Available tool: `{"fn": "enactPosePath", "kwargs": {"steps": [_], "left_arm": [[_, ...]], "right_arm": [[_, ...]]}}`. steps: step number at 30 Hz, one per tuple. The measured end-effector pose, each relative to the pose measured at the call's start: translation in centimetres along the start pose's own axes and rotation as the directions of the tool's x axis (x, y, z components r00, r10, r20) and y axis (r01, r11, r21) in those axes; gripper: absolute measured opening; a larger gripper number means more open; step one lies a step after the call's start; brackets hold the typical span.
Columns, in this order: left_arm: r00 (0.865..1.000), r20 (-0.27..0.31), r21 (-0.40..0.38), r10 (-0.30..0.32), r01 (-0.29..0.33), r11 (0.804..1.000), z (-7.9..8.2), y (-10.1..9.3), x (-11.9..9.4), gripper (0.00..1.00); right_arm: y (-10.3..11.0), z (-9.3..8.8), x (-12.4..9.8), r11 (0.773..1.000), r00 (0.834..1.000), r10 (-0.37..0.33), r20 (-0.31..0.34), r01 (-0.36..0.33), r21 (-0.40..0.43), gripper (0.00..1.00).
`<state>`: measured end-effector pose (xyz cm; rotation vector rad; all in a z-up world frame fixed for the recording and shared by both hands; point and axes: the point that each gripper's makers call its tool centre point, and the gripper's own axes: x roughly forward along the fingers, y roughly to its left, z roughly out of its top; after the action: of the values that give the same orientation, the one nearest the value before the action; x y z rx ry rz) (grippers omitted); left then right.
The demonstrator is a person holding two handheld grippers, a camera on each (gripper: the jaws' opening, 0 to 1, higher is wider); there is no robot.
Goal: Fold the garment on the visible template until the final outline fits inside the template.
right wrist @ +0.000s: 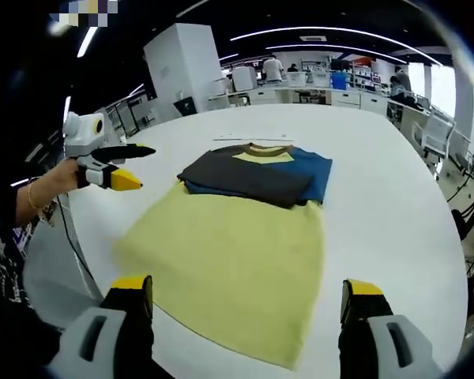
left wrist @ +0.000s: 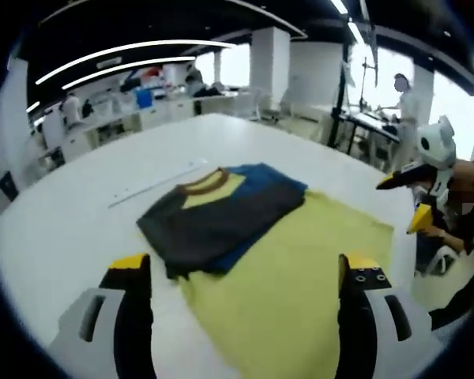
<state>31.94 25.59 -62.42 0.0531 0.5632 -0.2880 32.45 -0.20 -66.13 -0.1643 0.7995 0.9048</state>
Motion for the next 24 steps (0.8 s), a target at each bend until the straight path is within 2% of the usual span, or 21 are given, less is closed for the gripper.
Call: {"fn": "enactPosePath", "kwargs": {"steps": [3, 7, 15, 19, 24], "left_arm": [[1.0, -0.001, -0.003, 0.009, -0.009, 1.0, -1.5, 0.5, -1.0, 0.91], [0.999, -0.043, -0.015, 0.024, -0.025, 1.0, -3.5, 1.3, -2.2, 0.87], [0.997, -0.072, -0.027, 0.028, -0.03, 0.999, -6.9, 0.8, -4.1, 0.76], [0.997, -0.072, -0.046, 0.023, -0.026, 0.999, -8.4, 0.4, -4.8, 0.71], [0.993, -0.112, -0.108, 0.022, -0.034, 0.994, -10.7, 0.0, -5.4, 0.64]], "right_arm": [[-0.2, -0.5, 0.1, 1.0, 1.0, -0.005, -0.009, 0.005, 0.014, 0.99], [-0.3, -1.1, 0.2, 1.0, 1.0, -0.009, -0.02, 0.009, 0.016, 0.99], [-0.5, -1.8, 0.5, 1.0, 1.0, -0.016, -0.027, 0.017, 0.026, 0.95], [-0.9, -2.3, 0.6, 0.999, 0.999, -0.024, -0.03, 0.025, 0.031, 0.9], [-1.2, -3.5, 0.7, 0.999, 0.998, -0.029, -0.05, 0.031, 0.036, 0.81]]}}
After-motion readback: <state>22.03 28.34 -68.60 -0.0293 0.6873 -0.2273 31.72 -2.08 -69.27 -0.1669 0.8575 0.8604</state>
